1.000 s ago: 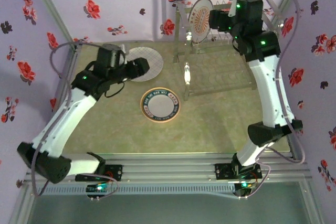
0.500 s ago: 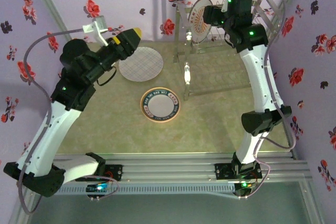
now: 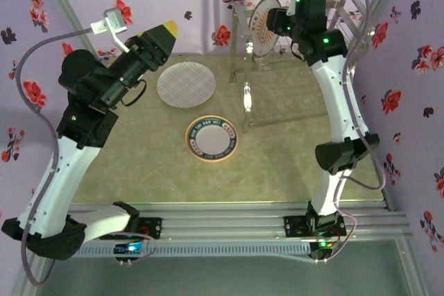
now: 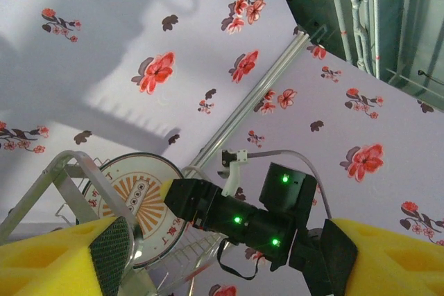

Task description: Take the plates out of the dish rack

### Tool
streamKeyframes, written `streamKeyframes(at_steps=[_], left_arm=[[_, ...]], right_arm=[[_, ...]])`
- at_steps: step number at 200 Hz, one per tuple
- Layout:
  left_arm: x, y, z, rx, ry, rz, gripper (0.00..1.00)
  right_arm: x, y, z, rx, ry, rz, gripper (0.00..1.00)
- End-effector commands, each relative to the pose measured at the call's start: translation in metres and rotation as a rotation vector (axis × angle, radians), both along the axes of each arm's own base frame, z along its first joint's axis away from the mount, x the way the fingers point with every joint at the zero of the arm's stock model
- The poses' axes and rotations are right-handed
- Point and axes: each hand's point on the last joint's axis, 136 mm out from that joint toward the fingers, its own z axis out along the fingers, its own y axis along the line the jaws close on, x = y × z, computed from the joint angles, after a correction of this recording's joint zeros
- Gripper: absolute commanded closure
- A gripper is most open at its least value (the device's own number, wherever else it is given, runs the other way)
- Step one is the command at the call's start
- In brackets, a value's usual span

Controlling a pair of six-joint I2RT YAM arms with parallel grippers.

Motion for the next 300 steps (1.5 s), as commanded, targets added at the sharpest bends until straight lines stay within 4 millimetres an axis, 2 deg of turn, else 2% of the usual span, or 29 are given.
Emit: streamKeyframes(at_steps=[1,83,167,202,240,300], left_arm=[[-0.010,0.001,0.021,-0.020,-0.075,-0.013,0.25],[-0.005,-0.003,0.011,-0.017,-0.059,-0.020,0.25],[-0.001,-0.006,-0.003,-0.006,-0.028,-0.024,0.25],[-0.001,-0.007,-0.007,-0.010,-0.012,-0.031,0.25],[-0.002,-0.007,-0.007,-0.016,-0.010,-0.036,0.25],[0.006,-0.022,-0.012,-0.029,0.021,-0.093,0.25]], right_arm=[[0.002,0.001,0.007,0.013,-0.015,0.010,0.54],[0.000,0.006,0.014,-0.031,-0.036,0.017,0.80],[-0.014,0.017,0.035,-0.211,-0.121,-0.014,0.97],[-0.026,0.019,0.057,-0.283,-0.194,-0.049,1.00],[-0.041,0.010,0.088,-0.356,-0.285,-0.137,1.00],[-0.077,-0.014,0.141,-0.369,-0.410,-0.219,1.00]])
